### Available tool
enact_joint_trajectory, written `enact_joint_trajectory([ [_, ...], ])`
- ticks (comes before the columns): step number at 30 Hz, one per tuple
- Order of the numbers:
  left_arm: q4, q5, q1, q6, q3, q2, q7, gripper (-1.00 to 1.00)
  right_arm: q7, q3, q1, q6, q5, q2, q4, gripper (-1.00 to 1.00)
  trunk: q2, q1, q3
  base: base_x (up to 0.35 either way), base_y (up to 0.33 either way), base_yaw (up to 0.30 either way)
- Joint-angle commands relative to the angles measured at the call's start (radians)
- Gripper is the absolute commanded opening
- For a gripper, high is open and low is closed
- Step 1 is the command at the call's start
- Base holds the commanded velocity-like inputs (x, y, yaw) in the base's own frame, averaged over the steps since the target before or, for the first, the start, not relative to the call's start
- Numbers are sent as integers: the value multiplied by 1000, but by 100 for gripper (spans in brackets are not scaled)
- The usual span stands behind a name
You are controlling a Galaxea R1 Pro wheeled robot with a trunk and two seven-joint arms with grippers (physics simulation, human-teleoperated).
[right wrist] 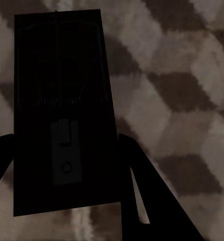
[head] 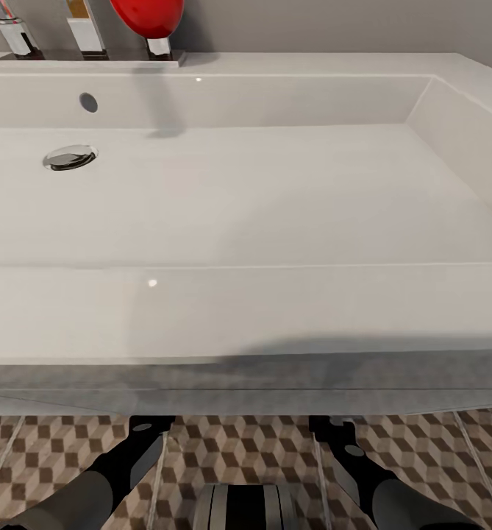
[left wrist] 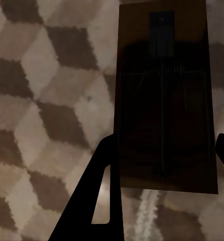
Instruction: Take the four mousetraps from the cabinet in the bathroom and place them on the bathroom floor. Make sure all four end up on the same floor surface, and ensure that at least two of them are either under or directly next to the same bathroom sink.
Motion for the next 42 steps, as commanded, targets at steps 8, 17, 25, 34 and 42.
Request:
enact_joint_trajectory([
  [8,-3,4,0,6,-8,1,8,-100,-3,5,0,-8,-11,0,1,-100,0,0,-1,0,0,0],
  [17,-3,4,0,6,-8,1,8,-100,-3,5,0,-7,-9,-1,1,-100,0,0,-1,0,0,0],
  [25,-3,3,0,6,-10,1,8,-100,-3,5,0,-7,-9,-1,1,-100,0,0,-1,0,0,0],
  [34,-1,3,0,7,-9,0,8,-100,-3,5,0,-7,-8,-1,1,-100,0,0,-1,0,0,0],
  [42,0,3,0,6,-8,0,8,-100,-3,5,0,-7,-7,-1,1,-100,0,0,-1,0,0,0],
])
